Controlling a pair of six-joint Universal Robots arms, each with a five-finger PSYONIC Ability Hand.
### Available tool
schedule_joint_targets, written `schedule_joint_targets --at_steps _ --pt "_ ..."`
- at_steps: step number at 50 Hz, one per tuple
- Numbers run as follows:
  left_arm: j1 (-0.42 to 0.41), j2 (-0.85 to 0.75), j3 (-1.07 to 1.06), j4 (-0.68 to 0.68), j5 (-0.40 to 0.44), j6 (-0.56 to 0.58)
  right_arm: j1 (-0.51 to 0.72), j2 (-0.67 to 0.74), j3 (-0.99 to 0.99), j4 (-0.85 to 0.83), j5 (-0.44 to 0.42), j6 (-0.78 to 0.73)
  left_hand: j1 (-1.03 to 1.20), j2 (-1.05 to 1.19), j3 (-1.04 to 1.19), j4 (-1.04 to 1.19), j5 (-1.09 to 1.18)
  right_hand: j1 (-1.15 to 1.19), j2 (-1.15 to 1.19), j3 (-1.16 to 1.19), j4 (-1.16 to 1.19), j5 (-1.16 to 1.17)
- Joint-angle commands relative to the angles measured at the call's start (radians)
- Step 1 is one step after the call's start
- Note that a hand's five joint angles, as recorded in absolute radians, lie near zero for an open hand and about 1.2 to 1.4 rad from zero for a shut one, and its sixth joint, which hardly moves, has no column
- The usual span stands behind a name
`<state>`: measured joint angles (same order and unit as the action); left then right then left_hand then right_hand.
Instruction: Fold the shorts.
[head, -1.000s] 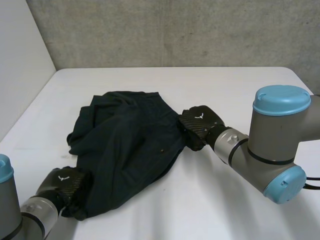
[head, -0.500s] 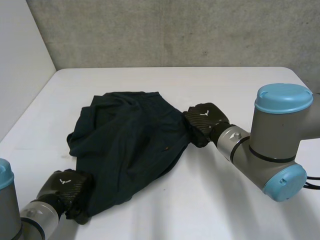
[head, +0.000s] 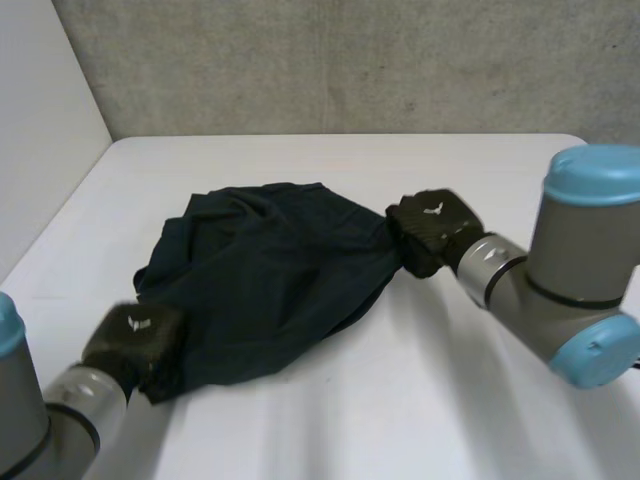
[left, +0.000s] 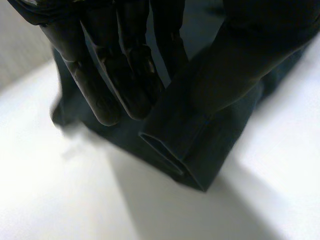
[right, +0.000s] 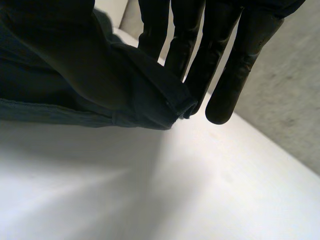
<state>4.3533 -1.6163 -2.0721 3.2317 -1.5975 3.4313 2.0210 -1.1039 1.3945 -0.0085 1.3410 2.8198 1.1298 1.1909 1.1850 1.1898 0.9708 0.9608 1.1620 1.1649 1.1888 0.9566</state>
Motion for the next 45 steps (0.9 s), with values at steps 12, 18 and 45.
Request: schedule_joint_targets --at_steps 12,18,45 --pt "-0.017 0.395 0.556 -0.059 -0.002 0.026 -0.067 -0.456 -0.166 0.154 -0.02 -0.072 0.266 0.205 0.211 0.207 0.251 0.435 0.234 0.231 0.207 0.265" --pt "-0.012 0.395 0.768 -0.111 -0.015 0.025 -0.077 -0.537 -0.27 0.154 -0.008 -0.065 0.266 0.205 0.211 0.207 0.251 0.435 0.234 0.231 0.207 0.265" --pt "-0.06 -0.244 1.003 -0.086 -0.035 0.025 -0.139 -0.168 -0.298 0.162 0.047 -0.072 0.266 0.205 0.211 0.207 0.251 0.435 0.234 0.231 0.207 0.265"
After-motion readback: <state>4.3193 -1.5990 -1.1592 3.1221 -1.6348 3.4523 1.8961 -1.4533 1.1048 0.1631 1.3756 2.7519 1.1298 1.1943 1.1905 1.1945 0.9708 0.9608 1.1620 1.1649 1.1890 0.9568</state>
